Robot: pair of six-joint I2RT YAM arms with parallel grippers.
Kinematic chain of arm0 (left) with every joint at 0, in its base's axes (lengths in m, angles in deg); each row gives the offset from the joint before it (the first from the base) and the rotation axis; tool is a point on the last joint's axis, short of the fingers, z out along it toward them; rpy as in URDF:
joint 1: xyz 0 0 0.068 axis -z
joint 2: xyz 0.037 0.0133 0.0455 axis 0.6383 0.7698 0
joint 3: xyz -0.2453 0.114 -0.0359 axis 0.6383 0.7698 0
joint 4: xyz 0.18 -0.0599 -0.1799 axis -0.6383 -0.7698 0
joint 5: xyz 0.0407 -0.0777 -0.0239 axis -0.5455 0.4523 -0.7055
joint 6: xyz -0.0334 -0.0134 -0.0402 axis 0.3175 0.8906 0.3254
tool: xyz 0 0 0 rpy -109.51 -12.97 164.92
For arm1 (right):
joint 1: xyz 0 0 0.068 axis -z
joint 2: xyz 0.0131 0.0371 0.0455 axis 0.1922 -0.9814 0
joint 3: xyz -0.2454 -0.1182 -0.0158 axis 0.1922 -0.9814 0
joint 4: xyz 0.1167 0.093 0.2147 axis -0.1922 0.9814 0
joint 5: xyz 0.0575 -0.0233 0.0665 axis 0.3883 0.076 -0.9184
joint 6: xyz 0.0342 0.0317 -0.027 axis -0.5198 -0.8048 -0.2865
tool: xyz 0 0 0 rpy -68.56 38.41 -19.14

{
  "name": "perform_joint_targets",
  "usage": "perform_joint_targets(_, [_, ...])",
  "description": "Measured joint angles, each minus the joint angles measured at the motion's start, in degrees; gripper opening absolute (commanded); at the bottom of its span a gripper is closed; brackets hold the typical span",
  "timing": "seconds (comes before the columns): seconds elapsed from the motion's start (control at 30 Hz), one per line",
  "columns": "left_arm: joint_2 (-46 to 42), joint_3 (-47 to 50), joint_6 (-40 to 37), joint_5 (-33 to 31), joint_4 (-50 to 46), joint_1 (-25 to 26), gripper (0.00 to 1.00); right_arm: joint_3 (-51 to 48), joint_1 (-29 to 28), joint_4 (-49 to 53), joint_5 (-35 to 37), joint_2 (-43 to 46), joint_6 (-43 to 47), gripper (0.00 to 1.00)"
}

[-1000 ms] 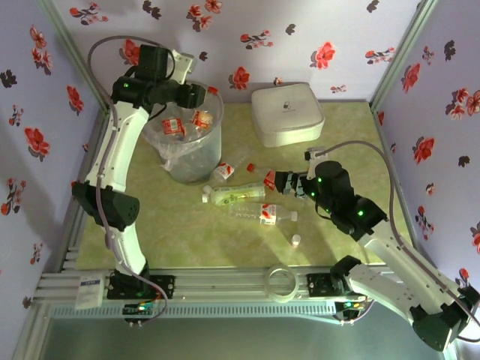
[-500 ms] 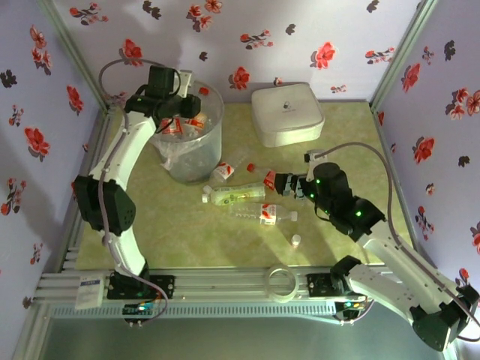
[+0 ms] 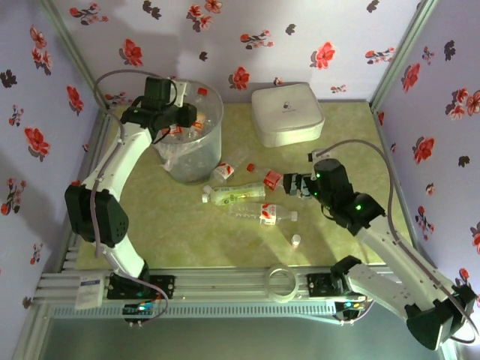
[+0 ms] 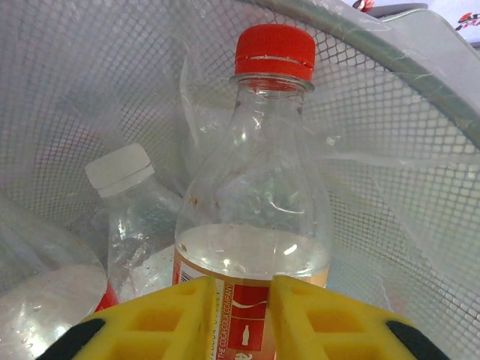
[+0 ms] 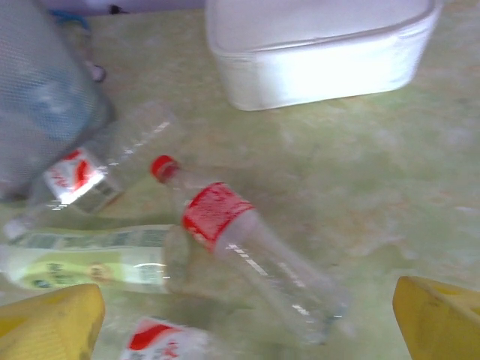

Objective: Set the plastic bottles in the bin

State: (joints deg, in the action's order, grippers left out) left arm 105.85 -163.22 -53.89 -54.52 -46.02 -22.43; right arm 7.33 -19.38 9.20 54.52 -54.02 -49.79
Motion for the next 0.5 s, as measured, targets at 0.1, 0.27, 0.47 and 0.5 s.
perform_joint_targets(0.1, [0.0,0.0,0.8,0.6,0.0,-0.1,0.43,0.5,5.4,1.9,-1.1,-2.3,3.6,0.99])
perform_joint_targets(0.27, [-0.9,0.0,0.9,0.8,-2.2,-0.1,0.68,0.8,9.5,4.2,-4.5,-10.0,9.4,1.0])
perform_joint_targets(0.47, [-6.8,0.0,-0.3,0.0,-5.1,-0.1,0.81,4.1,9.5,6.8,-6.8,-20.5,15.6,0.99])
perform_joint_targets(0.5, [-8.2,0.0,-0.3,-0.1,-5.3,-0.1,0.81,4.8,9.5,7.0,-6.9,-21.9,16.8,0.99])
